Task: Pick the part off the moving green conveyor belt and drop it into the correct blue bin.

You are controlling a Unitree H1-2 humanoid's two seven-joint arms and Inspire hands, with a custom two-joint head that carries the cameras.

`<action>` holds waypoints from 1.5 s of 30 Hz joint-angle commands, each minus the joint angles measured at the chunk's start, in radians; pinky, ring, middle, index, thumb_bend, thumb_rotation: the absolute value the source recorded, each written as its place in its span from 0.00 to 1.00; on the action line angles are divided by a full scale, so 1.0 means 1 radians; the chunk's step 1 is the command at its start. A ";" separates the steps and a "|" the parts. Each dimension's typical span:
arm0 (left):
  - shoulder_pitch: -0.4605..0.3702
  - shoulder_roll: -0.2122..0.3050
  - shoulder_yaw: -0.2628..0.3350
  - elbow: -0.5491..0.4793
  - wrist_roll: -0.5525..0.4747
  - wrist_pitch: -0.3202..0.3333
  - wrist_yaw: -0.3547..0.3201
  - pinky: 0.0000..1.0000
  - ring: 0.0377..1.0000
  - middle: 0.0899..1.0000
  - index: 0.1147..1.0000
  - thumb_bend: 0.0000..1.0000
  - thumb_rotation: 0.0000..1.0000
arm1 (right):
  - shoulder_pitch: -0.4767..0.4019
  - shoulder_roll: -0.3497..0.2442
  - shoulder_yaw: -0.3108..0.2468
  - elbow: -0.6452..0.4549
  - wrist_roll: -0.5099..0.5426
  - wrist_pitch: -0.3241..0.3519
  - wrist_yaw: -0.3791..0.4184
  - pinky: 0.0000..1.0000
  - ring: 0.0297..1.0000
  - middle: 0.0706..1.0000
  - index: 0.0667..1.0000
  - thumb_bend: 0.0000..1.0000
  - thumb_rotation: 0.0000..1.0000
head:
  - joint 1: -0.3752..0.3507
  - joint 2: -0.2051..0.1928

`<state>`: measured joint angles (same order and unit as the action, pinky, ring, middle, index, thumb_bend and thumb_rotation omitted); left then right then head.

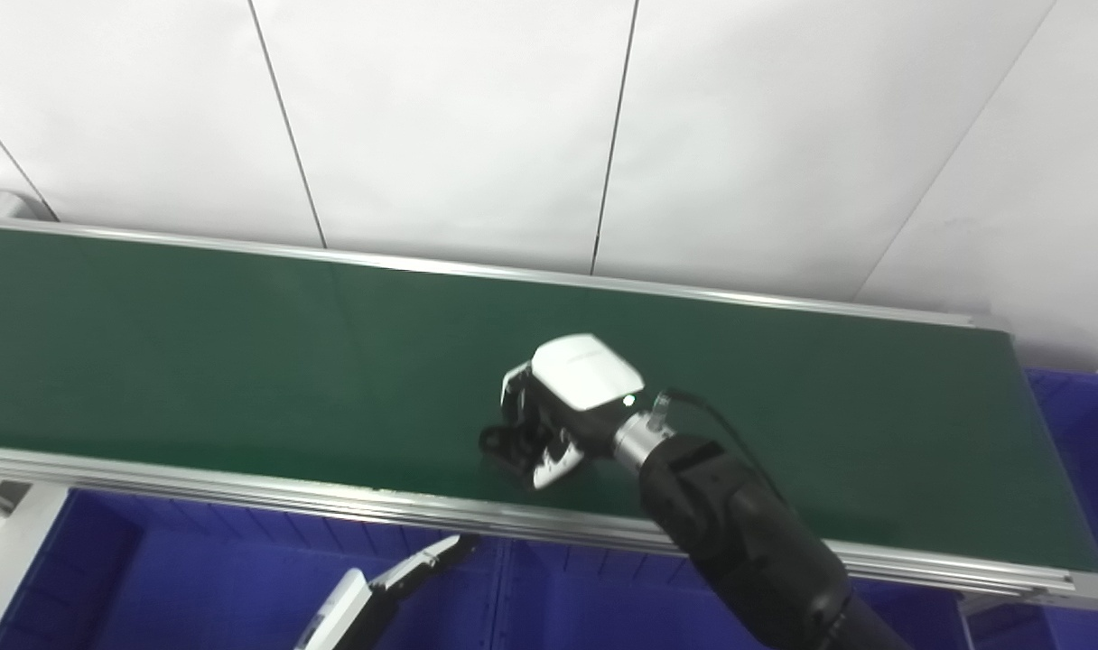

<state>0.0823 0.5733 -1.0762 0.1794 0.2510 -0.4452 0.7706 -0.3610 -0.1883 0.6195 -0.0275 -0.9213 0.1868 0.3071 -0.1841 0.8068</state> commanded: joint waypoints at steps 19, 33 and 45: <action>0.050 0.039 0.089 -0.121 -0.012 -0.025 -0.051 0.76 0.80 0.84 0.85 0.84 0.68 | 0.424 0.035 -0.184 -0.478 0.016 0.051 0.005 0.16 0.39 0.46 0.45 0.52 0.00 | -0.042 0.074; 0.062 0.032 0.243 -0.136 -0.121 -0.025 -0.212 0.76 0.81 0.83 0.84 0.84 0.64 | 0.720 0.064 -0.204 -0.345 0.052 0.021 -0.184 0.19 0.24 0.43 0.45 0.53 0.00 | -0.130 0.106; 0.095 0.004 0.395 -0.076 -0.145 -0.025 -0.387 0.68 0.76 0.82 0.84 0.83 0.66 | 0.635 0.073 -0.160 -0.124 -0.037 0.122 -0.153 0.25 0.32 0.36 0.49 0.52 0.00 | -0.155 0.124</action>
<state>0.1703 0.5739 -0.6938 0.1171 0.1001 -0.4454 0.3919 0.2955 -0.1214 0.4555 -0.1385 -0.9365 0.2887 0.1494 -0.3390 0.9311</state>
